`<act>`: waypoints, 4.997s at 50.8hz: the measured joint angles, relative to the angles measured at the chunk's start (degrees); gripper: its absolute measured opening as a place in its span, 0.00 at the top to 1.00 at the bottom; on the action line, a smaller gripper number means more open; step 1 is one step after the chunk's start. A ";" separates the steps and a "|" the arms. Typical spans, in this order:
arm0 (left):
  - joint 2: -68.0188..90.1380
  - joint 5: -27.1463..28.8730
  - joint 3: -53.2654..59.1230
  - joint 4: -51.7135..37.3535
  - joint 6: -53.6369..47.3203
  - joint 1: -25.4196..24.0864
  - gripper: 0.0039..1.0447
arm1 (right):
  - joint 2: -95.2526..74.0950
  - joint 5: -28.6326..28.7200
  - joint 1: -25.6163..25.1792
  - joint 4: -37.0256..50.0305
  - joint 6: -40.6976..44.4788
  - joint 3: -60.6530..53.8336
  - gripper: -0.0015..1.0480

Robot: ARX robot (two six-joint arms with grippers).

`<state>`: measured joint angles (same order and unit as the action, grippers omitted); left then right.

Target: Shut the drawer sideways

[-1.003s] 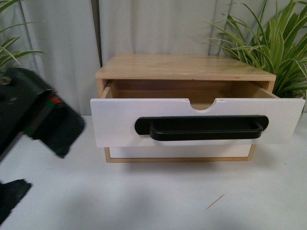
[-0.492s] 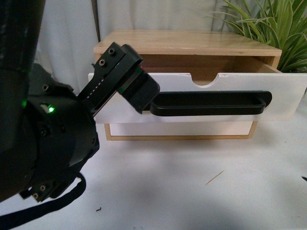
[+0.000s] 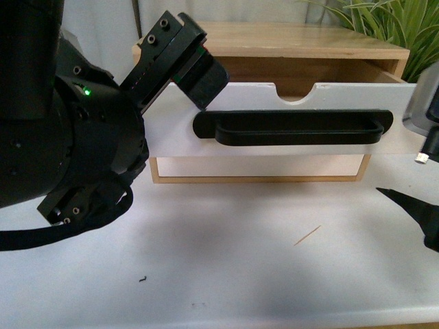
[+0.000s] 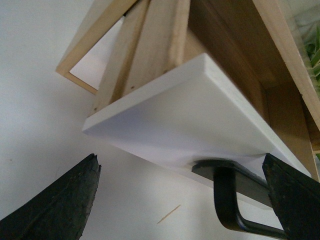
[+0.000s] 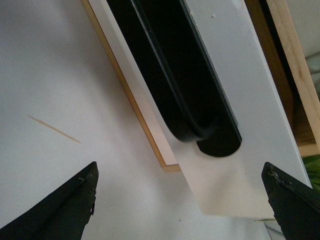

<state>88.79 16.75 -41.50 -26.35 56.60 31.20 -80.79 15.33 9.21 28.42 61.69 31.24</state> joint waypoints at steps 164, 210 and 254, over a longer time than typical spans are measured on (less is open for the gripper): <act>-67.78 -16.13 40.94 5.18 -55.58 -29.92 0.96 | 71.65 -15.08 -9.42 -21.86 -60.76 -28.63 0.99; -88.48 -16.72 40.92 26.23 -56.17 -31.06 0.96 | 80.56 -15.10 -9.38 -28.44 -60.96 -30.84 0.99; -88.54 -16.72 40.92 26.23 -56.22 -31.06 0.05 | 80.56 -15.12 -9.38 -28.44 -61.07 -30.84 0.09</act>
<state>0.25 0.03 -0.58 -0.12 0.38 0.14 -0.23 0.21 -0.16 -0.01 0.62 0.40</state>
